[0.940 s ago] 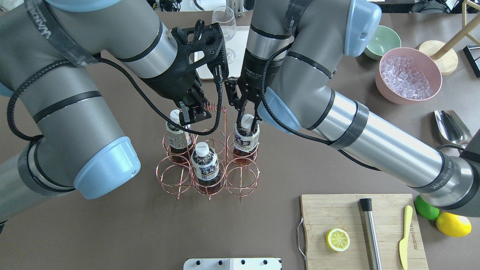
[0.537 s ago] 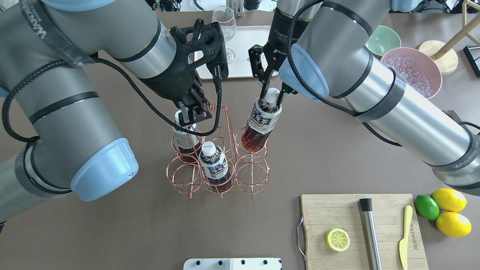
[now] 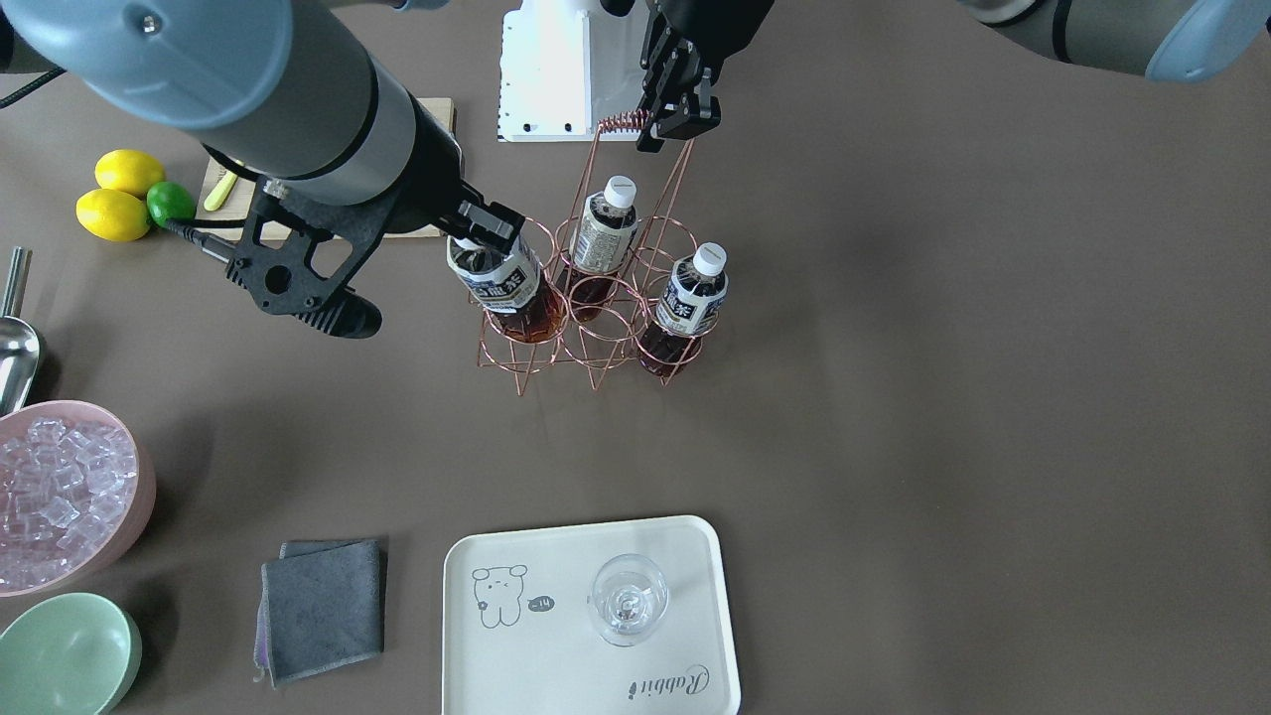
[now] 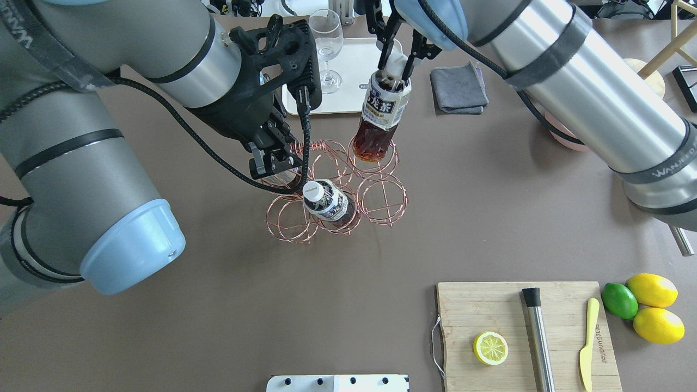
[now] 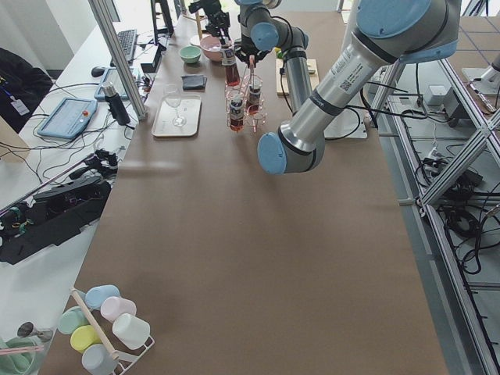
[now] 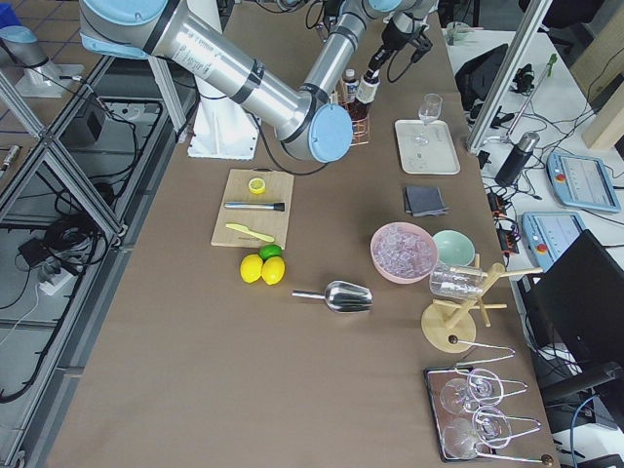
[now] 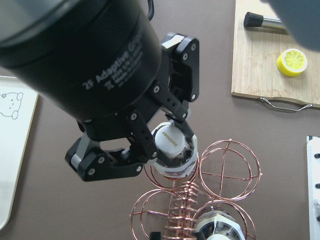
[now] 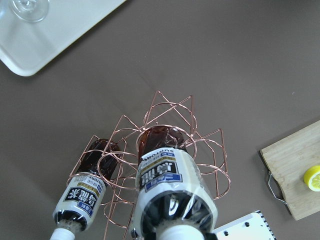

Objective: Take tea from basket to plate

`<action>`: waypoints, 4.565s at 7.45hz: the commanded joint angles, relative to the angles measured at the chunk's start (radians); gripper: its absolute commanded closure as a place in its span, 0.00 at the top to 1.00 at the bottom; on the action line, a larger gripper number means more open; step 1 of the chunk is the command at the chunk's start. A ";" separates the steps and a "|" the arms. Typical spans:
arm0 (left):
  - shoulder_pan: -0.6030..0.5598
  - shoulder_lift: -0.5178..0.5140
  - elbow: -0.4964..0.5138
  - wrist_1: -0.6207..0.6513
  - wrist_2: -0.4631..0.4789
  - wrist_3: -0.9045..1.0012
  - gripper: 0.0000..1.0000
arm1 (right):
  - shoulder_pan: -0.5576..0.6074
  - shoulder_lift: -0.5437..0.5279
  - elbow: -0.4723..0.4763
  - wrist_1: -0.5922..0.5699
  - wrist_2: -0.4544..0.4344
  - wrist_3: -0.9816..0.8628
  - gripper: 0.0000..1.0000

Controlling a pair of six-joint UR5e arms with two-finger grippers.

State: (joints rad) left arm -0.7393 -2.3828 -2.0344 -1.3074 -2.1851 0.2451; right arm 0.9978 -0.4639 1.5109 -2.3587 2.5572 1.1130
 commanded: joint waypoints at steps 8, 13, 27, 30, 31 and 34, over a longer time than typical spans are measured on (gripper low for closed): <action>0.032 0.025 -0.001 0.002 0.002 -0.013 0.00 | 0.073 0.123 -0.468 0.379 -0.028 -0.090 0.00; -0.138 0.034 -0.156 0.161 -0.012 -0.012 0.00 | 0.036 0.133 -0.721 0.639 -0.150 -0.250 0.00; -0.677 0.273 0.403 -0.208 -0.044 0.672 0.00 | -0.025 0.234 -0.854 0.863 -0.379 -0.460 0.84; -0.669 0.186 0.563 -0.352 -0.010 0.715 0.00 | -0.022 0.196 -0.675 0.723 -0.361 -0.464 1.00; -0.667 0.172 0.581 -0.352 -0.010 0.724 0.00 | -0.024 0.106 -0.491 0.613 -0.361 -0.464 1.00; -0.648 0.157 0.632 -0.409 0.040 0.727 0.00 | 0.024 -0.118 -0.194 0.434 -0.344 -0.527 1.00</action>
State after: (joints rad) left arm -1.4013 -2.2184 -1.4357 -1.6625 -2.1911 0.9692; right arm 0.9981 -0.4505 1.1525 -1.8199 2.2036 0.6295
